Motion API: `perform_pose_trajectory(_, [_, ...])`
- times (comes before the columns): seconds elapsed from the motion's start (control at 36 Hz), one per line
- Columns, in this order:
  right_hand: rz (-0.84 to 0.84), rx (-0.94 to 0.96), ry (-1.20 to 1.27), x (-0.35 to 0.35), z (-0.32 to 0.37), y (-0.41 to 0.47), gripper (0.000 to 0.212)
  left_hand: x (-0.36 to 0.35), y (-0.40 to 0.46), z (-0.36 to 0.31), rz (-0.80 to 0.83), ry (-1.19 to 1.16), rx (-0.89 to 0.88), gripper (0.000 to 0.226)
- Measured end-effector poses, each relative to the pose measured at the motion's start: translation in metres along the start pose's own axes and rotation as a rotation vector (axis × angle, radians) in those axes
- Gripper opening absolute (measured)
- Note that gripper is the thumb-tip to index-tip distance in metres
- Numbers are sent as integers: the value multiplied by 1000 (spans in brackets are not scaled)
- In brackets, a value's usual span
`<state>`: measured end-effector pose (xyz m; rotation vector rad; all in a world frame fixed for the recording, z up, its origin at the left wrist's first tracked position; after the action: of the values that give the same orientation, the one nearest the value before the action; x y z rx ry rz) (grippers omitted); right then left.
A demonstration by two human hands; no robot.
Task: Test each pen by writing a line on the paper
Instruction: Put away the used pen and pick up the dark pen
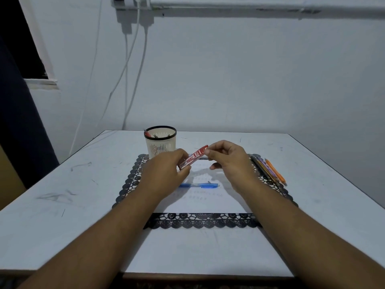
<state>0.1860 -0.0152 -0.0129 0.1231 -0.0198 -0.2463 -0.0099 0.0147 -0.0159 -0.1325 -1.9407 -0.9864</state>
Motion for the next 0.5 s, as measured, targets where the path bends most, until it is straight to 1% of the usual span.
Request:
perform_pose_trajectory(0.11, [32,42,-8,-4,3,-4,5,-2,0,0,12,1,16,23])
perform_pose_trajectory(0.19, [22,66,-14,-6,4,-7,3,-2,0,-2,22,-33,25,23])
perform_pose_trajectory(0.28, [-1,94,-2,-5,6,-8,4,-2,1,-4,29,-49,28,22])
perform_pose_trajectory(0.42, [-5,137,51,-3,12,-9,8,-1,0,-8,17,-100,7,29])
perform_pose_trajectory(0.5, [17,138,52,-5,11,-9,9,0,0,-7,12,-102,6,29])
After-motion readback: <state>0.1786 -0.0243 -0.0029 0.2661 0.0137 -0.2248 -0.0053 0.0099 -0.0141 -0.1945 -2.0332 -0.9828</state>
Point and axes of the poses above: each hand's wrist, its own y-axis towards the middle knuckle, its own x-axis out of the back of the hand, z = x × y, the point moved 4 cm from there along y, towards the middle knuckle, and after that the axes turned 9 degrees about -x, right-handed, at the moved point
